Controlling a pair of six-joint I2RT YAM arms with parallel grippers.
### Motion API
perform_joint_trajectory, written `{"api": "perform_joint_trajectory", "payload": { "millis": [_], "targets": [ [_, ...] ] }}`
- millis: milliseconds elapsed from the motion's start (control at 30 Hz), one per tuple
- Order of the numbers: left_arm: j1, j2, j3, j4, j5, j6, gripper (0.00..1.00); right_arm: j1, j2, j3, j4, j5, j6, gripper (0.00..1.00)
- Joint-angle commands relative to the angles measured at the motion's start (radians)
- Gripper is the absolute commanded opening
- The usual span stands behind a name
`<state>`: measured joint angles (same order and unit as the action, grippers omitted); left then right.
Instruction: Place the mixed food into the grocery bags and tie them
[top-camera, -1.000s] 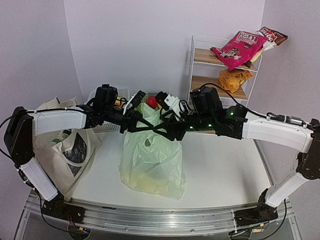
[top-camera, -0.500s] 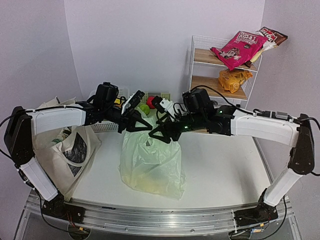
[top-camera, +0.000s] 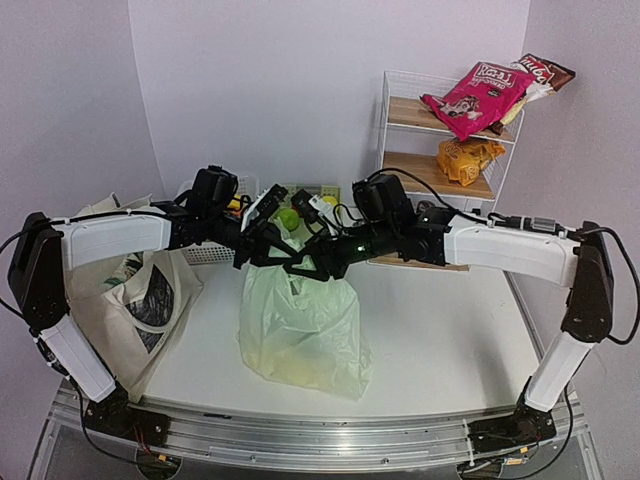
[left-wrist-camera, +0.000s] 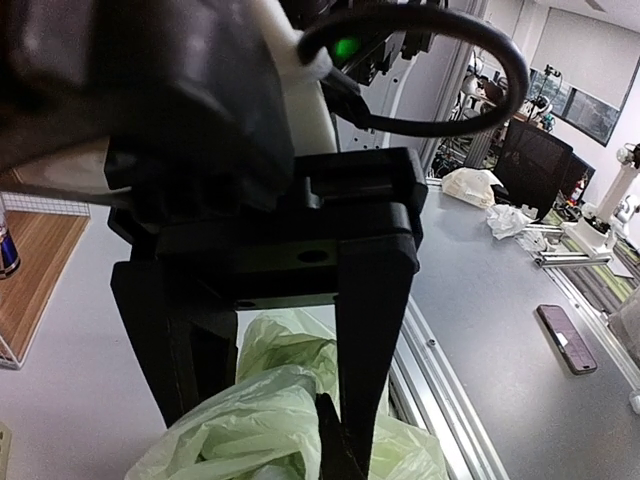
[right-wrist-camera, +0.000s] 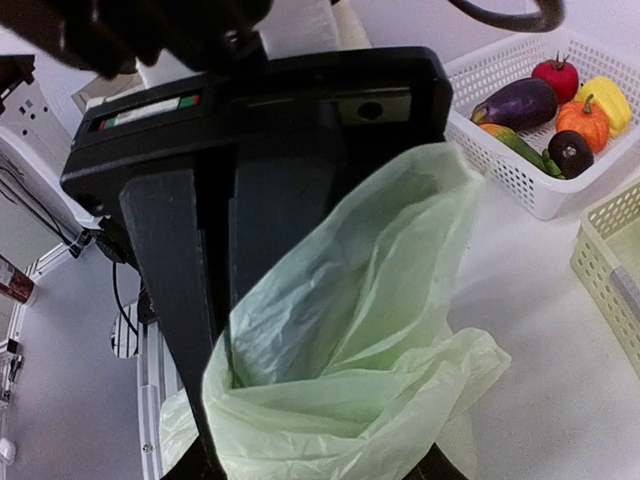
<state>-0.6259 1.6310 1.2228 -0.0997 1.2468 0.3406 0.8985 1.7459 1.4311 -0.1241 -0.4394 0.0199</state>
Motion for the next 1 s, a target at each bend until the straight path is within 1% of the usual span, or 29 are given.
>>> {"api": "perform_joint_trajectory", "payload": {
  "millis": [0,200,400,433,467,500,567,600,667,700,767,867,967],
  "targets": [
    [0.015,-0.008,0.051,0.019,0.032,-0.028,0.00,0.018,0.024,0.027,0.041,-0.086,0.036,0.35],
    [0.025,-0.007,0.047,0.028,0.031,-0.040,0.00,0.033,0.024,0.006,0.027,-0.108,0.039,0.22],
    [0.031,-0.005,0.046,0.039,0.027,-0.052,0.00,0.039,-0.002,-0.019,0.006,-0.105,0.030,0.05],
    [0.032,-0.005,0.047,0.036,0.022,-0.050,0.01,0.039,-0.005,-0.021,0.003,-0.104,0.033,0.02],
    [0.034,-0.007,0.050,0.025,0.011,-0.044,0.08,0.039,-0.008,-0.023,0.002,-0.098,0.038,0.00],
    [0.036,-0.009,0.055,0.004,-0.006,-0.032,0.19,0.039,-0.012,-0.026,0.002,-0.089,0.045,0.00],
    [0.039,-0.020,0.076,-0.083,-0.058,0.044,0.47,0.040,-0.022,-0.030,0.003,-0.051,0.057,0.00],
    [0.043,-0.027,0.090,-0.141,-0.081,0.091,0.58,0.039,-0.027,-0.034,0.004,-0.024,0.063,0.00],
    [0.050,-0.051,0.104,-0.256,-0.140,0.168,0.70,0.039,-0.040,-0.037,0.004,0.020,0.076,0.00],
    [0.053,-0.063,0.105,-0.305,-0.166,0.199,0.73,0.040,-0.044,-0.036,0.003,0.045,0.087,0.00],
    [0.054,-0.081,0.093,-0.363,-0.221,0.255,0.76,0.039,-0.046,-0.030,0.004,0.055,0.107,0.00],
    [0.051,-0.083,0.056,-0.359,-0.278,0.243,0.77,0.040,-0.045,-0.026,0.007,0.047,0.123,0.00],
    [0.052,-0.072,0.055,-0.375,-0.302,0.248,0.77,0.040,-0.054,-0.025,0.006,0.062,0.123,0.00]
  ]
}}
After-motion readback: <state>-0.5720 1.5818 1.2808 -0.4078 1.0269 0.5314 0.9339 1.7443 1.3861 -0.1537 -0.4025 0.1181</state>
